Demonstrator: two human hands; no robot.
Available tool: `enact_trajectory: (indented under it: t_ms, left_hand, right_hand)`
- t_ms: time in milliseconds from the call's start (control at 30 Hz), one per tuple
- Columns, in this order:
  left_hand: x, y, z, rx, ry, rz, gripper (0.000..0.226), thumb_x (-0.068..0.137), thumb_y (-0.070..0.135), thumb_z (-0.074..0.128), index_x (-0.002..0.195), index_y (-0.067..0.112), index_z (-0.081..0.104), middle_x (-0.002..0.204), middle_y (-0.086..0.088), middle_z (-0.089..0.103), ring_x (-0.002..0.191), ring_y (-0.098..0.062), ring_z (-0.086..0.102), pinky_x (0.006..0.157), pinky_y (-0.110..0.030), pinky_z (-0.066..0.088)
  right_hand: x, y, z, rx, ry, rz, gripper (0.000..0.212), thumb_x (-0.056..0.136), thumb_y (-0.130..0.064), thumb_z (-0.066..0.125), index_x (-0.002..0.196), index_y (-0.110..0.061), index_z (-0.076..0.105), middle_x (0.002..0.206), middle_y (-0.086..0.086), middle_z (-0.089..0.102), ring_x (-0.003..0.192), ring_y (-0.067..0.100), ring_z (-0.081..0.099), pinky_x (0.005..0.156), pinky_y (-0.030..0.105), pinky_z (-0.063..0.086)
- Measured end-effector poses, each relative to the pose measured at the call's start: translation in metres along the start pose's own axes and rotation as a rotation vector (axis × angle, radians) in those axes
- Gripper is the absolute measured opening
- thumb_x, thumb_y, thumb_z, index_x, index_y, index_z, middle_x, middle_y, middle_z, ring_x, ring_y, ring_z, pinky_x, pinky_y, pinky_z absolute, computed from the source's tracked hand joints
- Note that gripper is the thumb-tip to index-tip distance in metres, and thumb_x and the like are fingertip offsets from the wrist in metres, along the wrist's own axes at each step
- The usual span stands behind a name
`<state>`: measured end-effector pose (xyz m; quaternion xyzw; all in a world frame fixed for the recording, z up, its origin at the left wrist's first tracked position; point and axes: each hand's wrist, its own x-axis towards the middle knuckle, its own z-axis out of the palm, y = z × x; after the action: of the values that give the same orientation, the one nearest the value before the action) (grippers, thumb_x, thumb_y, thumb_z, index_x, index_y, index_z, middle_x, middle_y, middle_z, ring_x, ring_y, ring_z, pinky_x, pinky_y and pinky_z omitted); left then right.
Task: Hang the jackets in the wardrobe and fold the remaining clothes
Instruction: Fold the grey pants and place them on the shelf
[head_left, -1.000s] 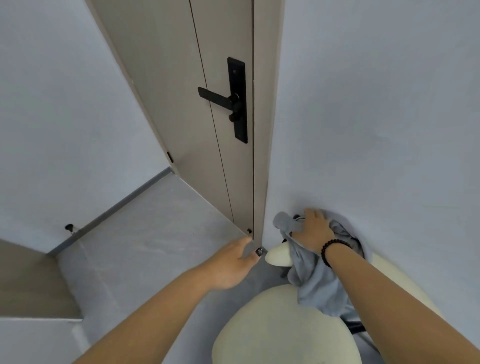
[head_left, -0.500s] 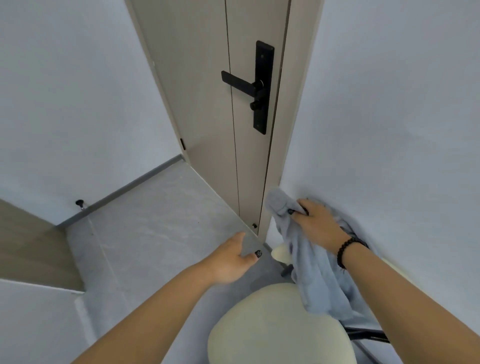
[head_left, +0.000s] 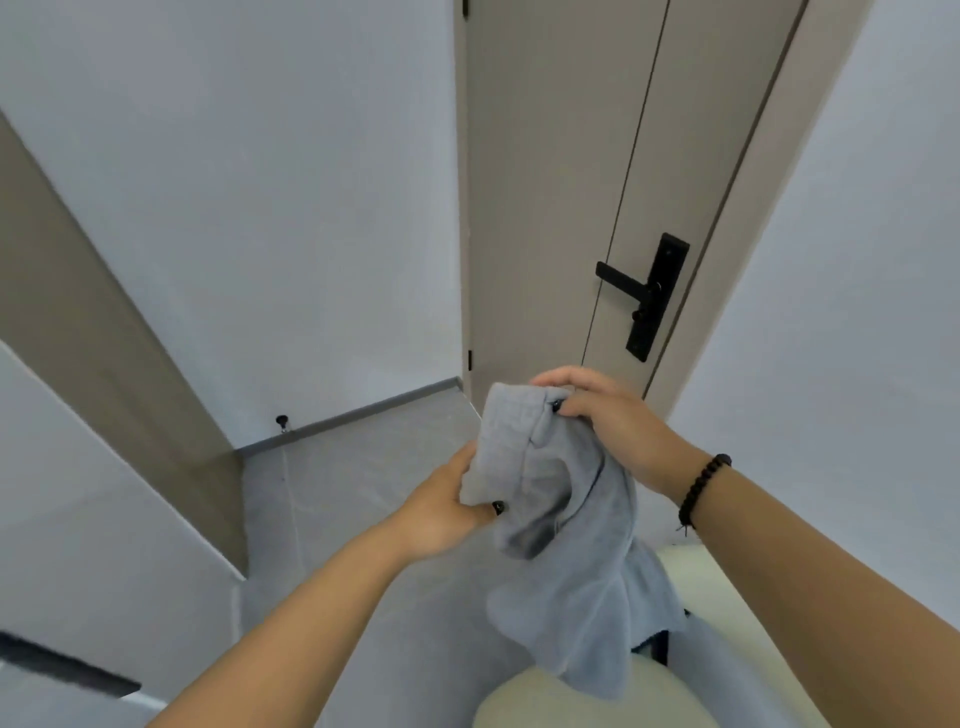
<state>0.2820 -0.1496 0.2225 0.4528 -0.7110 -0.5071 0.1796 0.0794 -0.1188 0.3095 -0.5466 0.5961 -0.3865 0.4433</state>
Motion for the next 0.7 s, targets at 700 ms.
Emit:
enact_trajectory:
  t_ms: [700]
  left_hand:
    - [-0.374, -0.068, -0.204, 0.204, 0.517, -0.046, 0.014, 0.089, 0.013, 0.054, 0.09, 0.005, 0.065, 0.089, -0.01, 0.07, 0.083, -0.021, 0.063, 0.081, -0.046, 0.052]
  right_hand:
    - [-0.131, -0.189, 0.349, -0.375, -0.514, -0.727, 0.056, 0.074, -0.004, 0.049, 0.115, -0.042, 0.049, 0.125, -0.018, 0.044, 0.102, 0.002, 0.057, 0.079, 0.026, 0.053]
